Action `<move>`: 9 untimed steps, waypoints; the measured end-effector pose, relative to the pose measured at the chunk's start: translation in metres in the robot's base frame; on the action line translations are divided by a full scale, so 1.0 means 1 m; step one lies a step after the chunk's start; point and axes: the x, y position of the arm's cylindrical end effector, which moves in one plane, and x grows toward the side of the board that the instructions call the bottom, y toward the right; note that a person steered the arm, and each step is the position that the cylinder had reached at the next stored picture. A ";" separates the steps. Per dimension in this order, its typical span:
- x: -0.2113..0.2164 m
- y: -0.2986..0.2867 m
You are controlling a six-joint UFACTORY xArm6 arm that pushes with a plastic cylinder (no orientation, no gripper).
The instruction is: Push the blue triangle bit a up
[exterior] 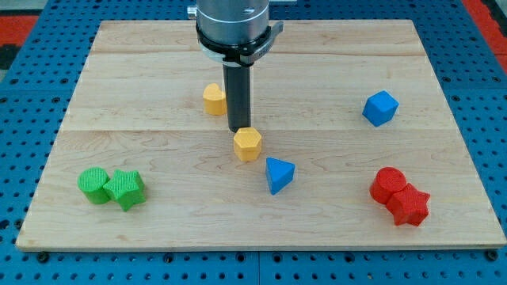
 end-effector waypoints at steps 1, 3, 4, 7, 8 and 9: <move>-0.001 -0.050; 0.065 -0.069; 0.074 -0.069; 0.115 -0.005; 0.115 0.019; 0.115 0.042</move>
